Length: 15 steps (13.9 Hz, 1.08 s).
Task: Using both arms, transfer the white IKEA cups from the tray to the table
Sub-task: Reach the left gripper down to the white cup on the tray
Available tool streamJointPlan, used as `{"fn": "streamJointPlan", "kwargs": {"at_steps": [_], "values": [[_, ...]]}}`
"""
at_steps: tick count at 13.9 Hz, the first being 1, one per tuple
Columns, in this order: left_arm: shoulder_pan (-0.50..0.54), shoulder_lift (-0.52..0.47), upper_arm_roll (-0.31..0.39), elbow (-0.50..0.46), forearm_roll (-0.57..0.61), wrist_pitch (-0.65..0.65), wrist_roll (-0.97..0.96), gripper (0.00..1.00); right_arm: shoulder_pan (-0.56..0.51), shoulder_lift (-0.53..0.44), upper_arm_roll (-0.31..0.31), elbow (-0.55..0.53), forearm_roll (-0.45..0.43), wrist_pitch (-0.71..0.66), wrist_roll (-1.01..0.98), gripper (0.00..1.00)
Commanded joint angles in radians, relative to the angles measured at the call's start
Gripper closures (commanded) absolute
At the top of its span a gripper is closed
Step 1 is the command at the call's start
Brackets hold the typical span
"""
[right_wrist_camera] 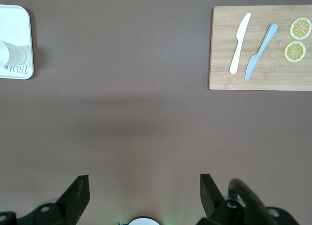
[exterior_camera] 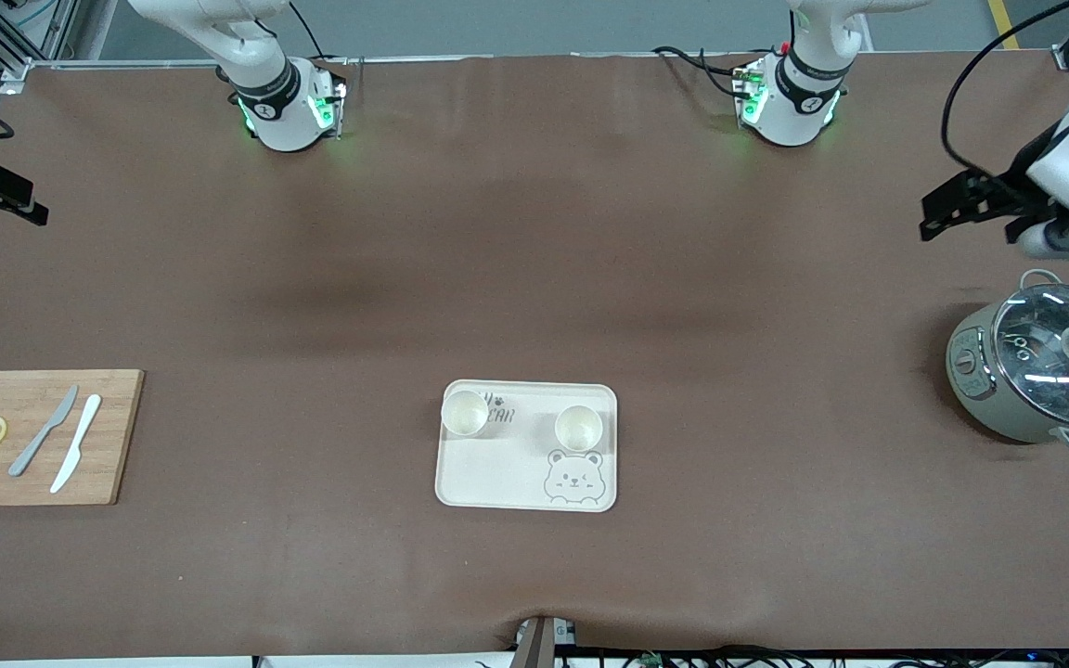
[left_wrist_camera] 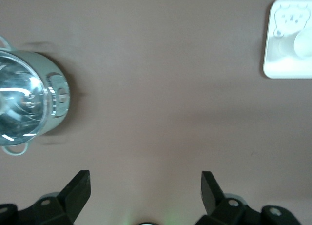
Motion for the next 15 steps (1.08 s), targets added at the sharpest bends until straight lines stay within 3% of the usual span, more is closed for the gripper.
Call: {"fn": "streamJointPlan", "kwargs": {"at_steps": [1, 4, 8, 12, 15], "values": [[-0.068, 0.098, -0.039, 0.017, 0.028, 0.039, -0.11, 0.0, -0.008, -0.008, 0.008, 0.004, -0.015, -0.004, 0.004, 0.0], [-0.179, 0.213, -0.039, 0.016, 0.026, 0.136, -0.302, 0.0, -0.01, -0.008, 0.008, 0.004, -0.016, -0.004, 0.004, 0.0], [-0.294, 0.376, -0.039, 0.022, 0.028, 0.389, -0.545, 0.0, -0.01, -0.008, 0.008, 0.004, -0.016, -0.004, 0.002, 0.0], [-0.338, 0.499, -0.039, 0.039, 0.024, 0.596, -0.611, 0.0, -0.011, -0.005, 0.008, 0.01, -0.009, -0.006, 0.004, 0.0], [-0.389, 0.603, -0.025, 0.112, 0.026, 0.691, -0.675, 0.1, -0.019, 0.027, 0.008, 0.047, -0.006, -0.004, 0.001, 0.0]]}}
